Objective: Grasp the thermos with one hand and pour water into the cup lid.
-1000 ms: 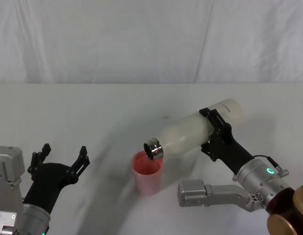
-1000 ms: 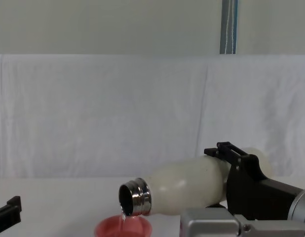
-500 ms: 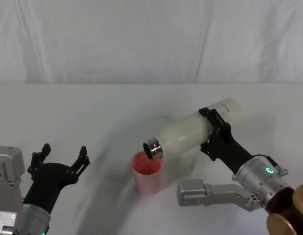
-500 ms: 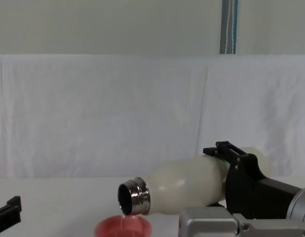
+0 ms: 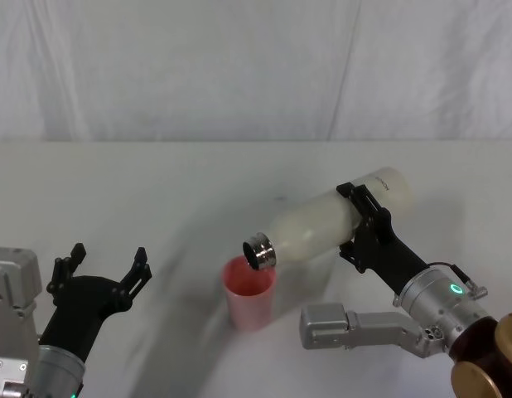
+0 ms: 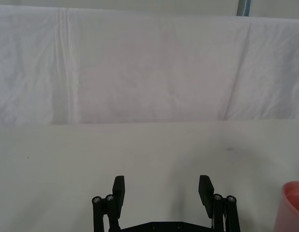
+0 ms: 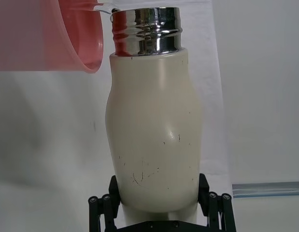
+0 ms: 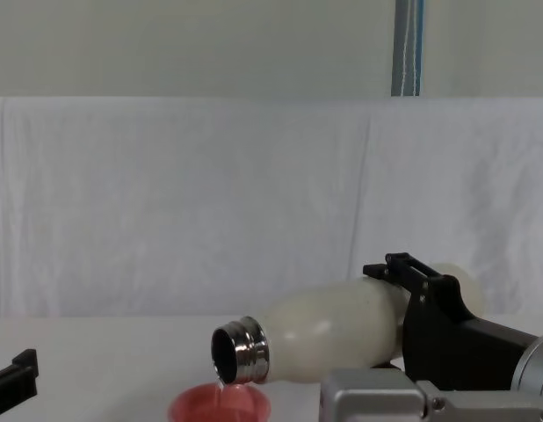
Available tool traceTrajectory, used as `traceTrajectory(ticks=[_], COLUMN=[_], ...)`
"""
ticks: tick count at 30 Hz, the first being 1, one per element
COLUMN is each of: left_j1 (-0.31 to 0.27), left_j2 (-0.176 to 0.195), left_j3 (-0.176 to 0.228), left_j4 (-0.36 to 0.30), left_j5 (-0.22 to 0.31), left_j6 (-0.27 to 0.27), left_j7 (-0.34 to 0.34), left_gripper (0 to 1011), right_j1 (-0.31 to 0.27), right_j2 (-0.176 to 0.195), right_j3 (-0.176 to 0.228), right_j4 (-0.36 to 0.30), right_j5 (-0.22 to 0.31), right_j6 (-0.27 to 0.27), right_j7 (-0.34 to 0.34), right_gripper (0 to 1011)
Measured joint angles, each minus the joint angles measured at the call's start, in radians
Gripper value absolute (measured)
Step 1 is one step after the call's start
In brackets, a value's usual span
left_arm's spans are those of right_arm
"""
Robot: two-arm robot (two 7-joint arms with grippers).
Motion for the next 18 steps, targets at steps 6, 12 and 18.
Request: traceTrajectory(ticks=[6,12,18], left_j1=[0.000,0.000,0.000], left_j2=[0.000,0.000,0.000], left_j3=[0.000,0.000,0.000], left_j4=[0.000,0.000,0.000], left_j5=[0.000,0.000,0.000], left_j6=[0.000,0.000,0.000], left_j7=[0.000,0.000,0.000], left_gripper=[1001,1001,1001], right_j1=[-0.001,-0.002,-0.001], right_j2=[0.001,0.002,0.002], right_j3=[0.002,0.004,0.005], right_j4=[0.000,-0.003,-0.003], right_j5=[0.002,0.002,0.001], right_j6=[0.000,0.001,0.001], right_j7=[0.000,0.000,-0.001], right_gripper=[957,957,957])
